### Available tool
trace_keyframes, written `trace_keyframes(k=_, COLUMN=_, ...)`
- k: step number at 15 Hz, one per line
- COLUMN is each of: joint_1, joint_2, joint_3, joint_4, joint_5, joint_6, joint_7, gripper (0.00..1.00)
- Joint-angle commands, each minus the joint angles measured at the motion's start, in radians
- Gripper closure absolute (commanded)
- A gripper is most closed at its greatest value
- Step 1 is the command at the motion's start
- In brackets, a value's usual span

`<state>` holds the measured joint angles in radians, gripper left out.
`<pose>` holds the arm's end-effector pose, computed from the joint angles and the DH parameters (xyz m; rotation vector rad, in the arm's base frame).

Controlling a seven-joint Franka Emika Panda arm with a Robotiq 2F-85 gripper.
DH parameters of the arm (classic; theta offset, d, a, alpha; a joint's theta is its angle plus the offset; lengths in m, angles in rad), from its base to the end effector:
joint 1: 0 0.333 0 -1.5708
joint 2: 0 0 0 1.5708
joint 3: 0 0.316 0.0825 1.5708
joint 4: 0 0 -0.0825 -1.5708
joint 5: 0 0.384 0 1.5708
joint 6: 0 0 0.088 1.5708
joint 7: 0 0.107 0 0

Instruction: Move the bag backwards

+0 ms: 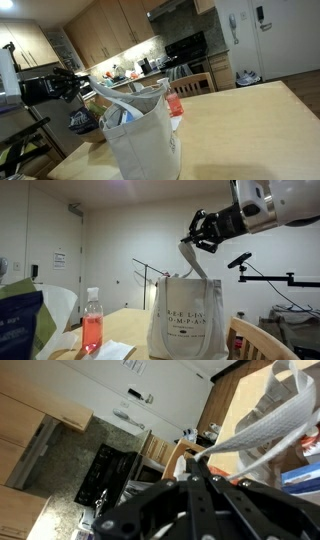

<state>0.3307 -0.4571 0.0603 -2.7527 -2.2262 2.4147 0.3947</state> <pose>0.3558 0.1406 0.3706 1.0161 1.4738 0.6058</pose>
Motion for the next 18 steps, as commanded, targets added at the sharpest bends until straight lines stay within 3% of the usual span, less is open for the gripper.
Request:
trace_keyframes(k=1, joint_1=-0.021, joint_2=-0.011, joint_3=-0.056, joint_4=0.001, joint_5=-0.071, joint_6=0.141, joint_7=-0.033, gripper=1.00)
trace_keyframes(k=5, joint_1=-0.046, joint_2=-0.003, joint_3=-0.093, joint_4=0.006, joint_5=-0.102, joint_6=0.231, joint_7=-0.085, gripper=1.00)
trace_keyframes(k=6, joint_1=-0.031, joint_2=-0.001, joint_3=-0.078, joint_4=0.000, joint_5=-0.075, joint_6=0.191, joint_7=-0.054, gripper=1.00)
trace_keyframes(k=13, joint_1=-0.033, joint_2=0.000, joint_3=-0.078, joint_4=0.000, joint_5=-0.073, joint_6=0.195, joint_7=-0.059, gripper=1.00)
trace_keyframes(k=18, joint_1=0.027, joint_2=0.039, joint_3=-0.022, joint_4=0.016, joint_5=-0.104, joint_6=0.219, joint_7=-0.068, gripper=1.00)
